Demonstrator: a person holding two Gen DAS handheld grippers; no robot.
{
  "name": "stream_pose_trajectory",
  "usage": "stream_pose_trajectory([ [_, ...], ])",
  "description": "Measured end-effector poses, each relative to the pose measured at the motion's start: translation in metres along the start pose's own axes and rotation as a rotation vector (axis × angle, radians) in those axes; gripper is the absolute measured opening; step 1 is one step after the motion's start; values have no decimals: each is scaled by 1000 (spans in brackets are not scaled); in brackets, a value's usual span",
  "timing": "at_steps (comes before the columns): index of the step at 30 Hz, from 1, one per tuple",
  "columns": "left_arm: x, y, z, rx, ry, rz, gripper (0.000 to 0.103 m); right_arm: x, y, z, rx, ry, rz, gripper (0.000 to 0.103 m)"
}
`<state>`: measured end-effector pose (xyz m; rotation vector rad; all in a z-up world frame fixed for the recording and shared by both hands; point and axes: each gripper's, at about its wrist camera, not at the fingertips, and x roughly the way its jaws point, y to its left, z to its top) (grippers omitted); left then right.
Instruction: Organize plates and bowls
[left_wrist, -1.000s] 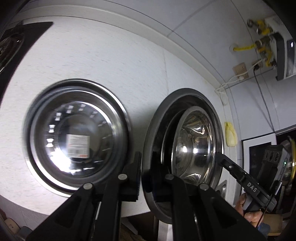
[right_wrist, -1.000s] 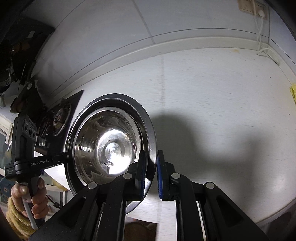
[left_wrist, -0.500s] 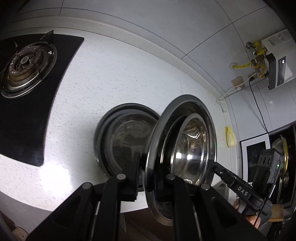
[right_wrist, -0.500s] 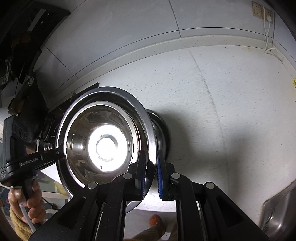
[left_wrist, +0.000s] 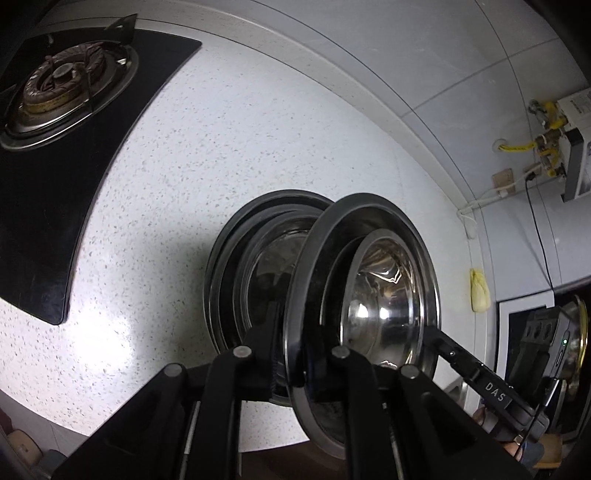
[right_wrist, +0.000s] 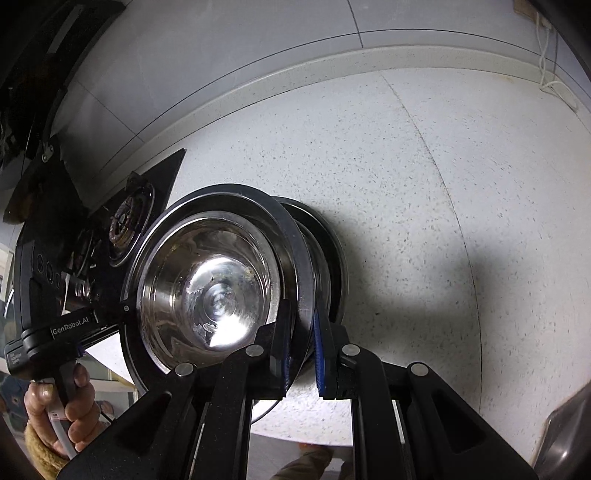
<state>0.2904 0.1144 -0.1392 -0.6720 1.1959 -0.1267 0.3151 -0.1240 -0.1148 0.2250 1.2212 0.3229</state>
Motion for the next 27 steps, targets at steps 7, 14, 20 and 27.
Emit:
stream_pose_trajectory([
  [7,-3,5,-5,-57,-58,37,10,0,6,6,-57,0,37,10],
  [14,6,2,-6,-23,-73,13,10,0,3,3,-61,-37,25,10],
  [20,17,2,-7,-12,-46,11,10,-3,-1,-3,-25,-60,9,10],
  [27,23,10,-1,-20,-38,21,9,1,5,-7,-1,-56,-5,10],
])
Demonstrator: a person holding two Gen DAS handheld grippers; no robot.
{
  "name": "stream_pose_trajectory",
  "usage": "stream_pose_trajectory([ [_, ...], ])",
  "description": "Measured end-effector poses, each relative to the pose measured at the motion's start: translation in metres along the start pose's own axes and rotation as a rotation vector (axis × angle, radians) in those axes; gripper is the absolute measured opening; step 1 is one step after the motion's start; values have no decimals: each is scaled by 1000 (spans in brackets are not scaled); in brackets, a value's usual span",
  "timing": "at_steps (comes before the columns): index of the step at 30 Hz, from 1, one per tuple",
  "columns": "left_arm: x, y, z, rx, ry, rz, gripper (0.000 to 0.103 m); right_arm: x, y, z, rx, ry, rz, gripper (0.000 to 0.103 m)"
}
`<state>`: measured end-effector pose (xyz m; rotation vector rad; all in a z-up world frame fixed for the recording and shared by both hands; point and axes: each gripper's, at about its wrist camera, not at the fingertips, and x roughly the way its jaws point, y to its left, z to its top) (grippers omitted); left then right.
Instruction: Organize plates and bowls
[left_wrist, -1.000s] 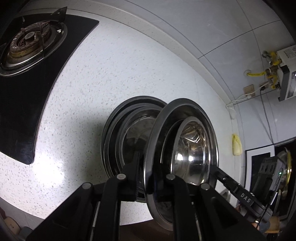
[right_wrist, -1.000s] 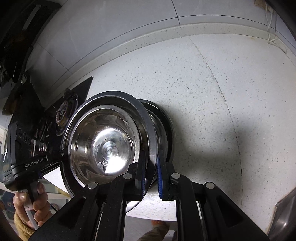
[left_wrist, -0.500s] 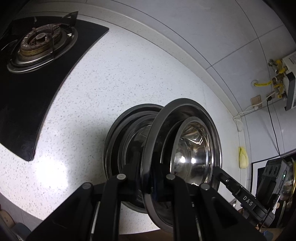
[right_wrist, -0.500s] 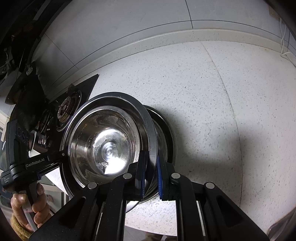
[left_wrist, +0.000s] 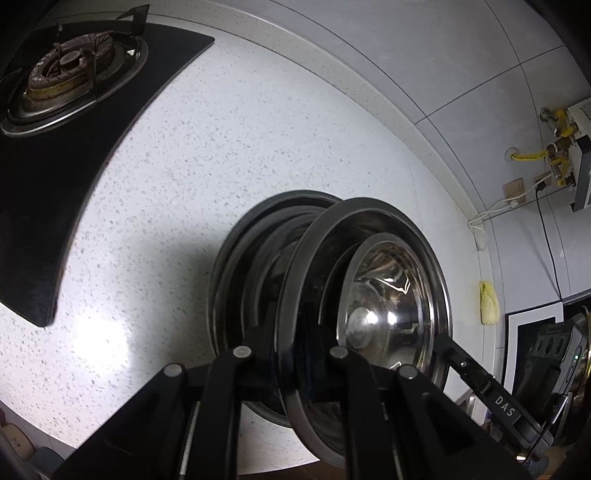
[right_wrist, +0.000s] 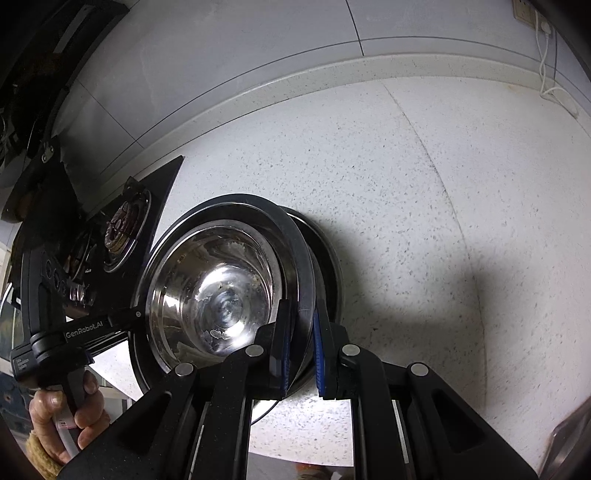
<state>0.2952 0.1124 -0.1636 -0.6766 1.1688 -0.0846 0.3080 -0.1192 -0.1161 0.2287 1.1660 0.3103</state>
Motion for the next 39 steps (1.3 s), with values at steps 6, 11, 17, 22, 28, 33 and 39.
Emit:
stream_pose_trajectory([
  [6,-3,6,2,-5,-5,3,9,4,1,-4,14,-1,1,10],
  [11,-11,10,0,-7,-10,-4,9,0,9,-1,-16,-3,-13,10],
  [17,-13,14,-1,-27,-14,-4,8,0,10,2,-34,4,-6,10],
  [22,-10,9,2,-29,-22,4,8,0,11,5,-40,-1,-10,11],
  [28,11,8,3,-35,-14,37,8,13,-1,8,-20,15,-8,10],
  [33,23,9,3,-14,-27,55,8,32,-11,4,-9,40,-13,11],
  [39,26,3,-1,22,-51,79,12,32,-11,1,-25,31,-22,11],
])
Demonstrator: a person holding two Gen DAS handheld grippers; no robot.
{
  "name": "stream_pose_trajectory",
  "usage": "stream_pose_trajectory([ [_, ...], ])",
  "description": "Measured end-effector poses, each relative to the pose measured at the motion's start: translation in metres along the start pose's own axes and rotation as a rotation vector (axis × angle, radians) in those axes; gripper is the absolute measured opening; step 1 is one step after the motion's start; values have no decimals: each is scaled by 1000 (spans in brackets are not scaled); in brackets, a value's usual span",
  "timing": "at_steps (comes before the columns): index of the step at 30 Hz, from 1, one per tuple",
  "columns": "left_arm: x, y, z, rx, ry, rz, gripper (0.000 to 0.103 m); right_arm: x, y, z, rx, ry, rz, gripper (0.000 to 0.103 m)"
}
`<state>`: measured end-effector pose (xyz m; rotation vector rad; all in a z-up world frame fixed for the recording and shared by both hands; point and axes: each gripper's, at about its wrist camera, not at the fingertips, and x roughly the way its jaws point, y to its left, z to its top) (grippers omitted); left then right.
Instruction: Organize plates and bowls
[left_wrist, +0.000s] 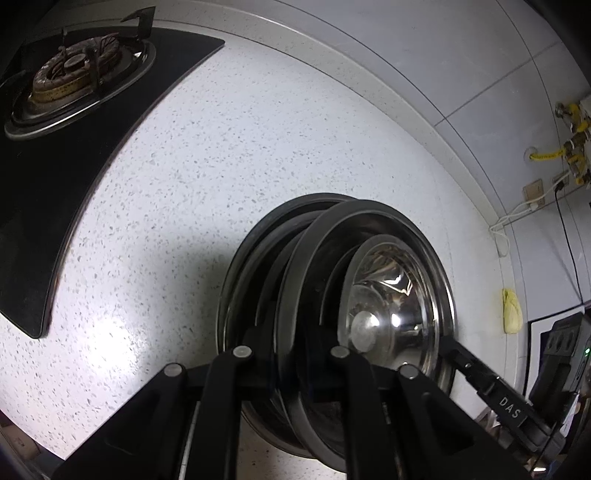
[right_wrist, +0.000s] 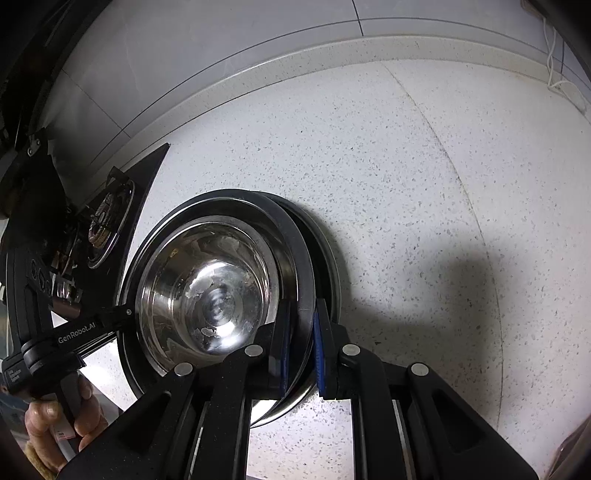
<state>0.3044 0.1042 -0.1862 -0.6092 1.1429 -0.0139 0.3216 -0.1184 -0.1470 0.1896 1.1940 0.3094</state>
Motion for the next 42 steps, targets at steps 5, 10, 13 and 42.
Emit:
stream_pose_trajectory([
  [5,1,-11,-5,79,-17,43,12,-1,6,-2,-23,-13,-38,12],
  [10,0,-10,-7,78,-27,42,12,0,10,-2,-30,-22,-61,12],
  [13,-4,-14,-9,92,-44,64,12,0,11,-3,-26,-29,-68,12],
  [42,-97,-47,-67,284,-289,160,12,-62,14,-41,-43,-191,-183,12],
])
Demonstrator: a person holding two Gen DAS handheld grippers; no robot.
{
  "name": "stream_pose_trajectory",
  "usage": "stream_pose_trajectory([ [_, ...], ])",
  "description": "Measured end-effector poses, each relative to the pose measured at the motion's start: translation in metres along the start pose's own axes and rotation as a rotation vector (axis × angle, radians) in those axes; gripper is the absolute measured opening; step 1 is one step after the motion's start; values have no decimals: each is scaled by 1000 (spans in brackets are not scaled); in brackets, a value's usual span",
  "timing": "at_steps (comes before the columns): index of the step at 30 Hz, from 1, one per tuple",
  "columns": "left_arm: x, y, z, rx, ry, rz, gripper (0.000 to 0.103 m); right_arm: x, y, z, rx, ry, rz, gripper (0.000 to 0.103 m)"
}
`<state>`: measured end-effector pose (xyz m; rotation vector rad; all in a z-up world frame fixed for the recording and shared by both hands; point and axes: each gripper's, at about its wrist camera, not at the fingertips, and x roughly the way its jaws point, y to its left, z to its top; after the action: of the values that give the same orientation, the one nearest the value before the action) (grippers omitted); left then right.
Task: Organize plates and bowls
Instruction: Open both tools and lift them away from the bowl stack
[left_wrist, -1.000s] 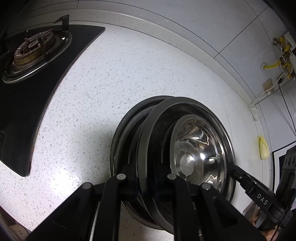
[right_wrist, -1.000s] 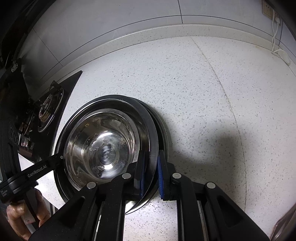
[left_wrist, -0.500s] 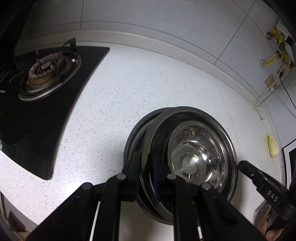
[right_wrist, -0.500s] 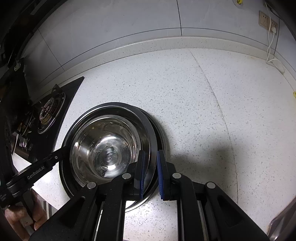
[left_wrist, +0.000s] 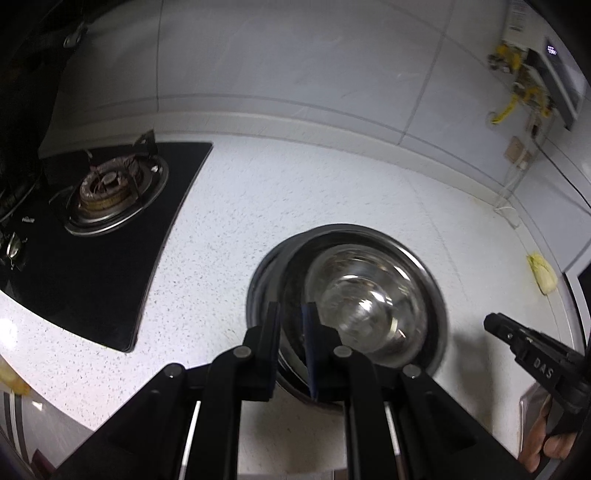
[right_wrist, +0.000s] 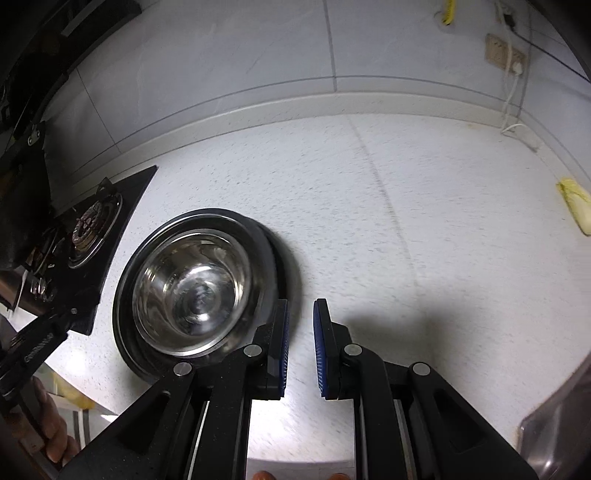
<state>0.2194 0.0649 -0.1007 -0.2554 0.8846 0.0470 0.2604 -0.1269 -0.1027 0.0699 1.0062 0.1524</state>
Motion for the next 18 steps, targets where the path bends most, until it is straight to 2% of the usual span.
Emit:
stream_pose_trajectory([
  [3,-20,-10,-12,34,-36,-17,12,-14,-6,-10,-12,-28,-31,12],
  [7,-38,-17,-26,51,-43,-40,12,-28,-16,-26,3,-30,-46,12],
  [12,-59,-28,-46,82,-44,-19,12,-43,-27,-47,22,-17,-43,12],
  [18,-80,-43,-68,123,-49,7,12,-72,-33,-65,18,-60,-68,12],
])
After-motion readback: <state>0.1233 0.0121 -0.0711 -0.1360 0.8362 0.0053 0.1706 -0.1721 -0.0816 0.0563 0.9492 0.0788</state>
